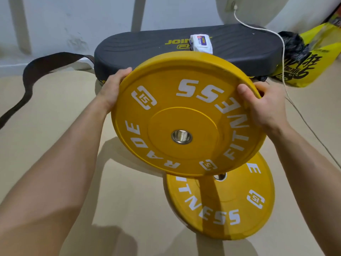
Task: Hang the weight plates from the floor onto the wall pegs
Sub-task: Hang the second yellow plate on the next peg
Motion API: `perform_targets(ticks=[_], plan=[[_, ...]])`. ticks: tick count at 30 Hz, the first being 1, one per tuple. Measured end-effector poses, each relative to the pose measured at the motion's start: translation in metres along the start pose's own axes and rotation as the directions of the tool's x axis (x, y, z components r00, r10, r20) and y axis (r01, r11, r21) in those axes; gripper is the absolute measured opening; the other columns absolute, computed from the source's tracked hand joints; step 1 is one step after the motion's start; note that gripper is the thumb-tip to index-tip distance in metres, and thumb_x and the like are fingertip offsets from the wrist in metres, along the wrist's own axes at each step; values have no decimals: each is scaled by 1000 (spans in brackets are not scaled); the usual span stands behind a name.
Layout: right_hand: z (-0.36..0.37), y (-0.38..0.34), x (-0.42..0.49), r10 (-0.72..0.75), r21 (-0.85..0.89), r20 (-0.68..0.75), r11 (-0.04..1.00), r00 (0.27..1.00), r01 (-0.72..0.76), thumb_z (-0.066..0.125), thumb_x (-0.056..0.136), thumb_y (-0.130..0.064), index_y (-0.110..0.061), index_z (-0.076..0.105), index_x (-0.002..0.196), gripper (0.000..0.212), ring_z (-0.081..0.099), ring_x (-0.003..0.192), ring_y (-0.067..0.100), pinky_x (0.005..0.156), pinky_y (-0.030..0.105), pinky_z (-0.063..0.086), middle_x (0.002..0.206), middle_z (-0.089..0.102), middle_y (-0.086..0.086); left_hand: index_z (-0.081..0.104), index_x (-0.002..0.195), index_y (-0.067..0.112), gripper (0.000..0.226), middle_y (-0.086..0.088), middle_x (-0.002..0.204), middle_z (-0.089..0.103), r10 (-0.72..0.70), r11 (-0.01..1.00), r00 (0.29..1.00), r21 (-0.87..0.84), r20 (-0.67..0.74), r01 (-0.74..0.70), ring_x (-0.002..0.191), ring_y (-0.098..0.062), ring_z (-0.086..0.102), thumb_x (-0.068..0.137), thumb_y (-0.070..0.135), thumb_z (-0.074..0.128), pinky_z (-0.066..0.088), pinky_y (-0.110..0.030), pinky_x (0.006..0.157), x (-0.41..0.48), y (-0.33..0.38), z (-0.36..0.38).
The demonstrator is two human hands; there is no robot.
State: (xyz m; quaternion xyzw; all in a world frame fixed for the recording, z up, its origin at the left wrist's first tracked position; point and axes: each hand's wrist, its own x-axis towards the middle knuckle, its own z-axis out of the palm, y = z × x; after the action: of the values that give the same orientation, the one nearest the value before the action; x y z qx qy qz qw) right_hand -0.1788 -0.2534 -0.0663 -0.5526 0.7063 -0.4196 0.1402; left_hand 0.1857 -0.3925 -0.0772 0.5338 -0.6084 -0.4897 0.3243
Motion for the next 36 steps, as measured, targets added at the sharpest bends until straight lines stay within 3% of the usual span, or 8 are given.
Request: perform_targets(ticks=[6,9,12,15,18,23,25,36], plan=[[-1,11,19,43,112,189,992,981,-65,54,79,-77,-28,65,113,61,68,89,9,72,29,53,99,69,-9,69,71,28,57,-3,82,74,-71,997,994,-44,-83,67,75,-15,71,101,62,35,54,-36,75,6,-15,-4],[-8,15,15,102,162,264,976,959,-148,56,74,-78,-32,61,117,64,68,95,11,78,32,55,105,69,-9,72,84,28,57,-8,95,76,-176,979,983,-110,-54,169,89,-21,72,97,68,33,57,-41,81,1,-25,-1],[-11,16,5,147,194,235,962,961,-194,57,68,-83,-27,58,119,76,67,95,12,76,31,54,106,67,-7,72,97,28,52,-2,93,78,-289,935,955,-235,-68,267,88,-21,72,103,59,30,55,-35,74,-6,-37,4],[-10,15,-9,181,176,179,961,967,-213,56,61,-88,-20,59,112,84,64,88,13,67,27,48,96,65,-6,68,87,22,48,2,71,74,-396,865,903,-399,-167,305,78,-21,66,106,41,29,51,-33,70,-18,-72,7],[-8,9,-20,190,159,132,965,973,-210,53,63,-83,-22,57,108,76,60,83,5,62,21,42,91,61,-12,72,75,23,53,-4,77,73,-501,749,843,-586,-195,309,75,-22,67,103,40,31,54,-34,71,-24,-99,13],[-4,7,-41,159,102,46,981,986,-163,56,76,-72,-24,57,107,57,58,80,-1,61,15,39,91,60,-17,70,125,22,59,-14,120,72,-519,693,837,-659,-173,294,109,-34,67,101,54,27,52,-53,96,-35,-119,28],[-6,4,-46,141,70,14,987,990,-142,56,76,-71,-24,58,107,57,57,79,-2,59,14,38,89,59,-16,68,129,21,60,-16,123,70,-532,678,827,-677,-181,287,111,-34,66,101,54,25,52,-54,97,-43,-120,29],[-29,-34,-51,125,32,6,992,992,-125,60,80,-74,-15,63,91,61,54,68,0,55,17,35,77,58,-11,69,80,25,50,-16,104,71,-600,634,768,-718,-224,286,95,-33,65,94,50,28,52,-52,91,-100,-103,18]])
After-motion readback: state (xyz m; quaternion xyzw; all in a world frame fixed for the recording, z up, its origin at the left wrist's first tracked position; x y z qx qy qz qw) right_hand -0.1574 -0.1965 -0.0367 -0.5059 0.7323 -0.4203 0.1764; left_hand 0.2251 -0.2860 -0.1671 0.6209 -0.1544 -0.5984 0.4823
